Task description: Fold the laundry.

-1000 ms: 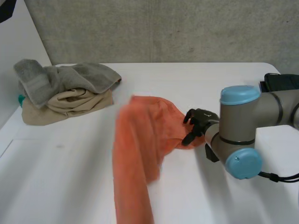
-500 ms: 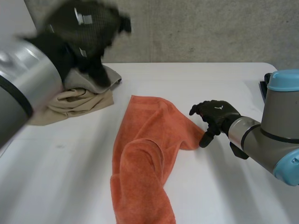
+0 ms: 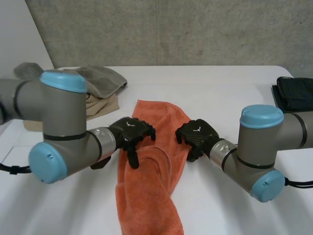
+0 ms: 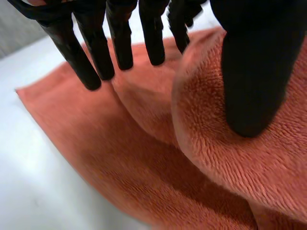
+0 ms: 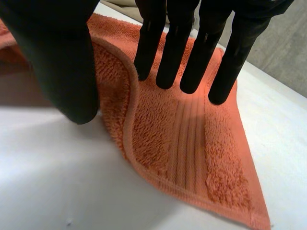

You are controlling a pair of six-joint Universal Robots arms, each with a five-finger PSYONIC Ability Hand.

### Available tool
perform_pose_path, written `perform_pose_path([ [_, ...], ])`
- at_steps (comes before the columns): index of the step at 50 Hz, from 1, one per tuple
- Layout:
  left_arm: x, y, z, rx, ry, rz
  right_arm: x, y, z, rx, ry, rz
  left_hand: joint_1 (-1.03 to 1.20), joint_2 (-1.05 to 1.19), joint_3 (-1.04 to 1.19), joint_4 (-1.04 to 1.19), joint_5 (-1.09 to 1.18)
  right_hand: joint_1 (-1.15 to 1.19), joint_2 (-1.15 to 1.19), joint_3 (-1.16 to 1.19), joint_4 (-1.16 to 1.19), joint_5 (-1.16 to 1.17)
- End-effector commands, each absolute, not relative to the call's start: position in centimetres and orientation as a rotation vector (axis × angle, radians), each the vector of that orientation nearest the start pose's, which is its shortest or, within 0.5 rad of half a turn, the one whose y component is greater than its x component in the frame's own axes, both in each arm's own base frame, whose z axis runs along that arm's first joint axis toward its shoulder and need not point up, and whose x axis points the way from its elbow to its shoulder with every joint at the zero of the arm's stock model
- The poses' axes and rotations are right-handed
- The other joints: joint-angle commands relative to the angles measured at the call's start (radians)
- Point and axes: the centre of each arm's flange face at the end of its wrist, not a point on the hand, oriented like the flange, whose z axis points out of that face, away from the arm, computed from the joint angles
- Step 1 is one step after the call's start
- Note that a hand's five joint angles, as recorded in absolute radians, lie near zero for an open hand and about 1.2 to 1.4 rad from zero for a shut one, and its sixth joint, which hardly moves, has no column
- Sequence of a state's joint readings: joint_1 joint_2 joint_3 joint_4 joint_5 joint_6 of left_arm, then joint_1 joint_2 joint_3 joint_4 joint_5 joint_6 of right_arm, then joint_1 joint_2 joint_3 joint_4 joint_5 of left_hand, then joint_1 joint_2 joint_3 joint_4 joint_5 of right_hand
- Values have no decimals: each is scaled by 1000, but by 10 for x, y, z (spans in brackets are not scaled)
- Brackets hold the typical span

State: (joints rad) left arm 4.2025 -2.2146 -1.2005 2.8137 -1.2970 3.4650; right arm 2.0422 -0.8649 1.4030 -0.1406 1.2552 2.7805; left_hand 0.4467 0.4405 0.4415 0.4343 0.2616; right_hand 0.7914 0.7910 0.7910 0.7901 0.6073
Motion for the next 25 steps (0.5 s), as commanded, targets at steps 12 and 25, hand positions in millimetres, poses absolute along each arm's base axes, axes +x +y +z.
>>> perform_pose_path([
  [12,-334,-301,268,1196,2334,-1978,326,-357,214,-937,1836,-2204,950,956,955,962,960,605,605,605,606,614],
  [25,-321,-283,450,724,1491,-2793,298,-389,376,-503,1412,-2712,950,956,955,962,960,605,605,605,606,614],
])
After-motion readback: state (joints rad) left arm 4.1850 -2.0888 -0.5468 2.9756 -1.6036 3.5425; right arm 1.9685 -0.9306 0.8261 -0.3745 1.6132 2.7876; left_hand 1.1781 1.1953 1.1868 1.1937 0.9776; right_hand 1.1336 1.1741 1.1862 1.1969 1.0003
